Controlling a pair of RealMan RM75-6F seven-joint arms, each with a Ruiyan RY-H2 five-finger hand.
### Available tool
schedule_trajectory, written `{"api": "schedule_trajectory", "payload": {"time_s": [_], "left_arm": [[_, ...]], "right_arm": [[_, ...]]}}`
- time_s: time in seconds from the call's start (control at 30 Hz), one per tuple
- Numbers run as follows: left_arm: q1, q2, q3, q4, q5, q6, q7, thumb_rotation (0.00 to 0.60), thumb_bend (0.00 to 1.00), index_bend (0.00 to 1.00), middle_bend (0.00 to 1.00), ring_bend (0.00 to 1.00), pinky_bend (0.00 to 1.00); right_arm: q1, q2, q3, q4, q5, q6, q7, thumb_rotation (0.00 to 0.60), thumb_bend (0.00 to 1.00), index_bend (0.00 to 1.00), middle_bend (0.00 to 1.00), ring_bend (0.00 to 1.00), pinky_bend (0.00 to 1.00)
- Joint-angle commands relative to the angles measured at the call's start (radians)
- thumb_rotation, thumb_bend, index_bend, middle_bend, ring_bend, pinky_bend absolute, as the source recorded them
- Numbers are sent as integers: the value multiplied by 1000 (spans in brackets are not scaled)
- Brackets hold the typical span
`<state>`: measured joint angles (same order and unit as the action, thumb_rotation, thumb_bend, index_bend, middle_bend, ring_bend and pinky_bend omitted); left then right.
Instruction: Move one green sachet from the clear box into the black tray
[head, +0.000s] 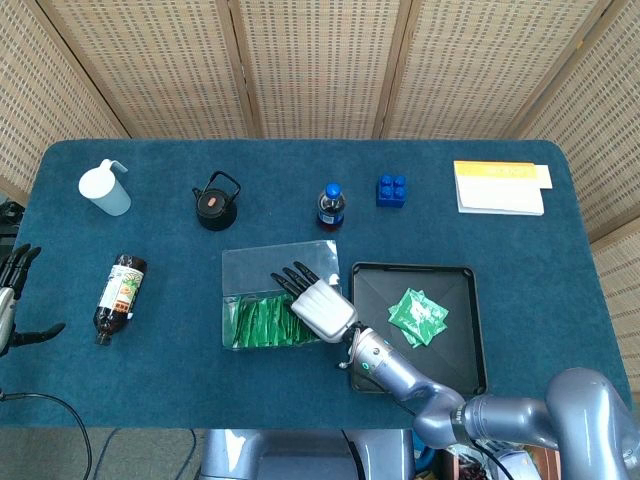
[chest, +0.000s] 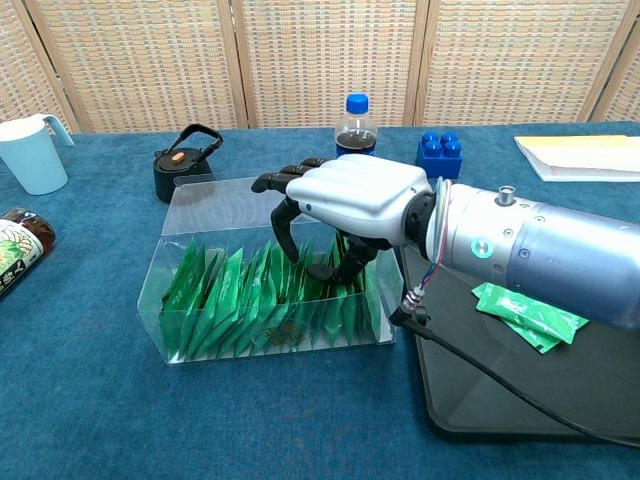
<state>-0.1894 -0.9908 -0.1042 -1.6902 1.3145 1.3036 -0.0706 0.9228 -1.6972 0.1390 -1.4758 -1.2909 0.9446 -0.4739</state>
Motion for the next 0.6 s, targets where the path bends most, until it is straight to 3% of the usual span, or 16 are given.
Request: {"api": "schedule_trajectory", "payload": {"time_s": [0.03, 0.6], "left_arm": [[0, 2, -1, -4, -2, 0, 2, 600, 96, 0, 0, 0, 0], [0, 2, -1, 0, -5, -2, -2, 600, 96, 0, 0, 0, 0]], "right_arm": [[0, -1, 2, 1, -1, -1, 1, 600, 581, 517, 114, 0, 0], [-6, -14, 5, 16, -10, -5, 11, 600, 602, 524, 117, 0, 0]]}}
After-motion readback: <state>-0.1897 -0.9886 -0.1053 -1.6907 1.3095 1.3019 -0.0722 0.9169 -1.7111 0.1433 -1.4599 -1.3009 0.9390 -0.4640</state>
